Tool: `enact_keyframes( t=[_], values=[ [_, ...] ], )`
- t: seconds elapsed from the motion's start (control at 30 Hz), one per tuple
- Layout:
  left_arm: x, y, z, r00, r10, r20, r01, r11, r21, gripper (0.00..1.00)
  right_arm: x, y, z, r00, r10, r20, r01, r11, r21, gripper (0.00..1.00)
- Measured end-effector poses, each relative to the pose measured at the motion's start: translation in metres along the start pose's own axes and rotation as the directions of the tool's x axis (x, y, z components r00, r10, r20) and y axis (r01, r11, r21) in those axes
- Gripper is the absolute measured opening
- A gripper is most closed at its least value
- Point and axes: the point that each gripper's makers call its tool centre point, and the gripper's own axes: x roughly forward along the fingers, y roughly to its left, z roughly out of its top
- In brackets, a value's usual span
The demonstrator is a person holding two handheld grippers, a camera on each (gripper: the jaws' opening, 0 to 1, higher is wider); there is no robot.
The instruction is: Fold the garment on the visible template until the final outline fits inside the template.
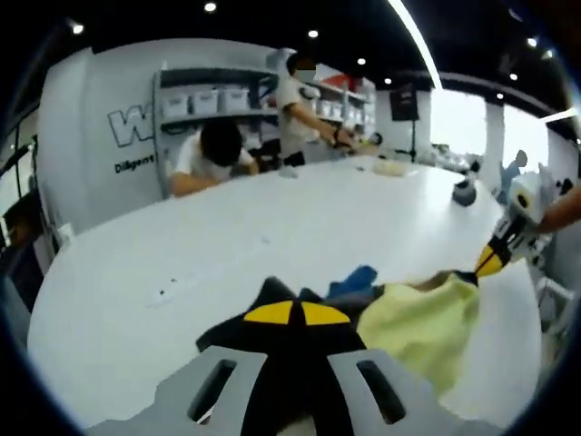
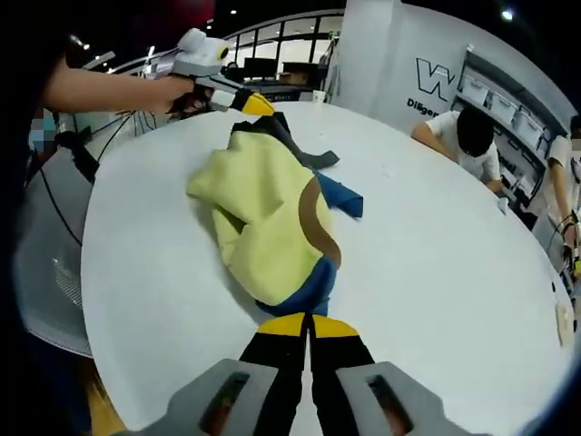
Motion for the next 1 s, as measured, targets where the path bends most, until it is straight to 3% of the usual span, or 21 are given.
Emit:
enact_keyframes(
  t=[0.17,0.27,0.53,0.73,0.87,1.0],
  values=[
    [0.011,0.008,-0.015,0.997,0.041,-0.058,-0.04,0.999,0.009,0.0,0.001,0.0,0.001,1.0,0.0,0.011,-0.001,1.0,0.028,0.0],
    [0.02,0.005,-0.03,0.993,0.041,-0.112,-0.034,0.997,0.064,0.0,0.002,-0.001,0.003,1.0,0.002,0.016,-0.003,0.999,0.034,0.0],
    [0.023,0.003,-0.042,0.987,0.03,-0.155,-0.012,0.993,0.117,0.0,0.003,0.0,0.004,0.999,-0.003,0.033,0.001,0.998,0.062,0.0],
    [0.02,0.008,-0.028,0.992,0.053,-0.114,-0.035,0.987,0.154,0.0,0.003,0.0,0.002,0.999,-0.012,0.041,0.009,0.997,0.077,0.0],
    [0.015,0.008,-0.028,0.991,0.059,-0.122,-0.035,0.982,0.187,0.0,0.003,-0.003,0.004,0.998,-0.025,0.052,0.02,0.995,0.093,0.0],
    [-0.007,0.0,-0.007,0.995,0.06,-0.078,-0.037,0.963,0.267,0.0,0.001,-0.006,0.008,0.996,-0.049,0.071,0.041,0.993,0.107,0.0]
  ],
)
